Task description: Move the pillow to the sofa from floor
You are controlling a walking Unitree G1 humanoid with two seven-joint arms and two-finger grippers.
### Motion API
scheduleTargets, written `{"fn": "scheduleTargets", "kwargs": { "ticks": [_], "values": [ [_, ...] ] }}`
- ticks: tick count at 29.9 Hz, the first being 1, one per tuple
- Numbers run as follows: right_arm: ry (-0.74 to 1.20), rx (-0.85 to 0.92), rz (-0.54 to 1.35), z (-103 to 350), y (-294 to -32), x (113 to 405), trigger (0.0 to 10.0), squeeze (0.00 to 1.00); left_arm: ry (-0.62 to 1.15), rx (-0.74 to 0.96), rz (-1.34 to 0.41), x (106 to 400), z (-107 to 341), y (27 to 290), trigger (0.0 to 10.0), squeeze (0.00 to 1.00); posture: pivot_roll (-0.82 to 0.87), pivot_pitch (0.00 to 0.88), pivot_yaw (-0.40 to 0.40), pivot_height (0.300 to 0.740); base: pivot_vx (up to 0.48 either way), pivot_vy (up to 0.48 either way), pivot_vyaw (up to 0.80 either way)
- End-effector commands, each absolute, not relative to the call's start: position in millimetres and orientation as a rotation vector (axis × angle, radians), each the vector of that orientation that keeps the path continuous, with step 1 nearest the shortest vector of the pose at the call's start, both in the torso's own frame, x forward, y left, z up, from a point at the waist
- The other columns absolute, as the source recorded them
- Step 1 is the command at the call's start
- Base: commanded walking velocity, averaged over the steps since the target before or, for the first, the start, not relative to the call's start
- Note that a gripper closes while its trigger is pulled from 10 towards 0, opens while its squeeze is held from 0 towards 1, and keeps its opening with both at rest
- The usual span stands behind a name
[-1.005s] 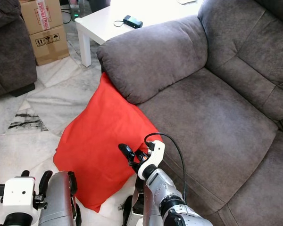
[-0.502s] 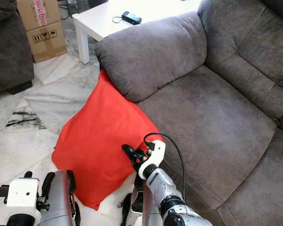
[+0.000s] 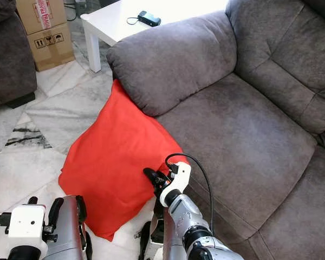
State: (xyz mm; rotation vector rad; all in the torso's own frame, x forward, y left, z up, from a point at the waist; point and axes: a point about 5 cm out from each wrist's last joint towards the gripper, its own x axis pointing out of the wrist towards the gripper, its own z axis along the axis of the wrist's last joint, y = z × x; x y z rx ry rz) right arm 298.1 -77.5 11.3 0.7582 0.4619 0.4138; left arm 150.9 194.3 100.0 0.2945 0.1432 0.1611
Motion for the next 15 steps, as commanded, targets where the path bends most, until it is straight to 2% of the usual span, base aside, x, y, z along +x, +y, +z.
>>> {"fn": "scheduleTargets", "kwargs": {
  "ticks": [1, 15],
  "values": [
    [0.487, 0.756, 0.378, 3.8, -83.3, 292.7, 0.0, 0.00, 0.153, 0.297, 0.164, 148.9, 100.1, 191.8, 10.0, 0.00, 0.30, 0.300, -0.257, 0.572, 0.000, 0.000, 0.00],
    [0.492, 0.742, 0.368, 2.9, -84.6, 292.5, 0.0, 0.00, 0.151, 0.297, 0.170, 153.2, 98.3, 192.6, 10.0, 0.00, 0.30, 0.286, -0.260, 0.572, 0.000, 0.000, 0.00]
  ]
}}
